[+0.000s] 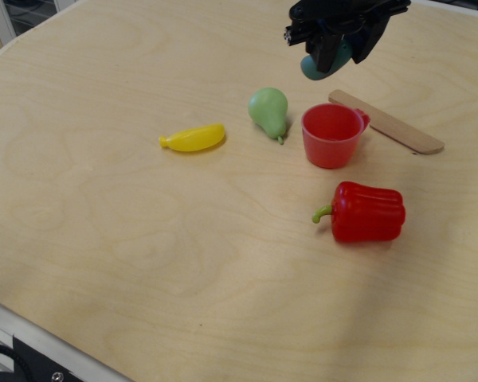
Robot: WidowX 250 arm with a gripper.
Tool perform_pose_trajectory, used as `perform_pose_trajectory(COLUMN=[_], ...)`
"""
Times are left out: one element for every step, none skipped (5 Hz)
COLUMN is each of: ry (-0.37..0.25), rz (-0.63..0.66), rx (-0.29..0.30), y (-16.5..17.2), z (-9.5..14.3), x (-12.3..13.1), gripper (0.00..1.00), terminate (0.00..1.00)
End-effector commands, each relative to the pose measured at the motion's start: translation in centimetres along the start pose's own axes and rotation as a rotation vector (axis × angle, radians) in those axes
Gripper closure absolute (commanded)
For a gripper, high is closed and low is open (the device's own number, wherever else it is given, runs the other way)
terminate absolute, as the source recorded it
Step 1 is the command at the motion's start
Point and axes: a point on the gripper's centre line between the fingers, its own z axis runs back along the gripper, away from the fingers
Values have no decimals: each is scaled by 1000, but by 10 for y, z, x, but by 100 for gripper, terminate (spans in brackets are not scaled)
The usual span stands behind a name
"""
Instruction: Take cucumber out of cup
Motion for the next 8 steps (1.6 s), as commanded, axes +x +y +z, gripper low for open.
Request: perform_pose_trajectory(ry=[-11,14,43,73,88,87,142,183], rz=[30,16,49,71,119,125,116,84], rx=[28,68,81,156,173,176,88,84], y=[65,98,123,142,156,156,149,144], z=[18,1,-19,-40,-54,-56,-64,-71], x=[-20,-28,-31,-34,-30,-27,-32,-37], gripper=[100,100,100,100,100,100,100,0], terminate=[0,0,0,0,0,0,0,0])
